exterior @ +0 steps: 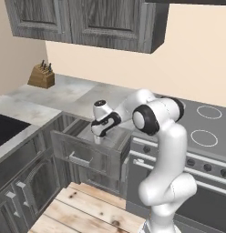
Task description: Pick up the metallic utensils from the counter and place them in the open drawer. Make sure not to pick up any wooden utensils.
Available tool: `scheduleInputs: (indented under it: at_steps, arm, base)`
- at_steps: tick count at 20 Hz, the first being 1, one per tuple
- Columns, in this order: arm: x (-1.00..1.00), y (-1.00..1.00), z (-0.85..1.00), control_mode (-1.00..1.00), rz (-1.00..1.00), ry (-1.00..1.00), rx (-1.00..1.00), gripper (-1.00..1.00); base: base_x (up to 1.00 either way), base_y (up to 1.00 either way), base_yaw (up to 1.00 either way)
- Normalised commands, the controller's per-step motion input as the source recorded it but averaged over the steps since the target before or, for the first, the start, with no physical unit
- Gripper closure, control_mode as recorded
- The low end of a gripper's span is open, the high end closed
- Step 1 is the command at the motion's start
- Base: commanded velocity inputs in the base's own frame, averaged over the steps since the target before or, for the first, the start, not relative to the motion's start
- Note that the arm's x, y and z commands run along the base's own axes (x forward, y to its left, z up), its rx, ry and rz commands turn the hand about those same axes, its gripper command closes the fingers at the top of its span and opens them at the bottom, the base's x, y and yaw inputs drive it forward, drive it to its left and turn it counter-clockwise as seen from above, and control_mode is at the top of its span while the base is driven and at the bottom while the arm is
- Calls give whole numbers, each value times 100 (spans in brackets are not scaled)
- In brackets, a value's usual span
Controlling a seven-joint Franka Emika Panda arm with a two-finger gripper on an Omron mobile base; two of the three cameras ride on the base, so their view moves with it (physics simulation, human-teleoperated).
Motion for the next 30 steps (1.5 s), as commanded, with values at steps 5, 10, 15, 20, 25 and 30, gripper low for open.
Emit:
scheduleInputs:
  at_steps: [5,10,15,20,25,30]
  arm:
    - [28,9,-45,-100,0,0,0,100]
    - [21,11,-50,-100,0,0,0,100]
    - [19,13,-46,-100,0,0,0,100]
    - [-2,28,-50,-100,0,9,0,100]
    - [-53,65,-50,-100,-1,12,0,100]
    - [-83,79,-41,-100,-4,3,0,100]
  base:
    - [0,0,0]
    - [0,0,0]
    - [0,0,0]
    - [0,0,0]
    - [0,0,0]
    - [0,0,0]
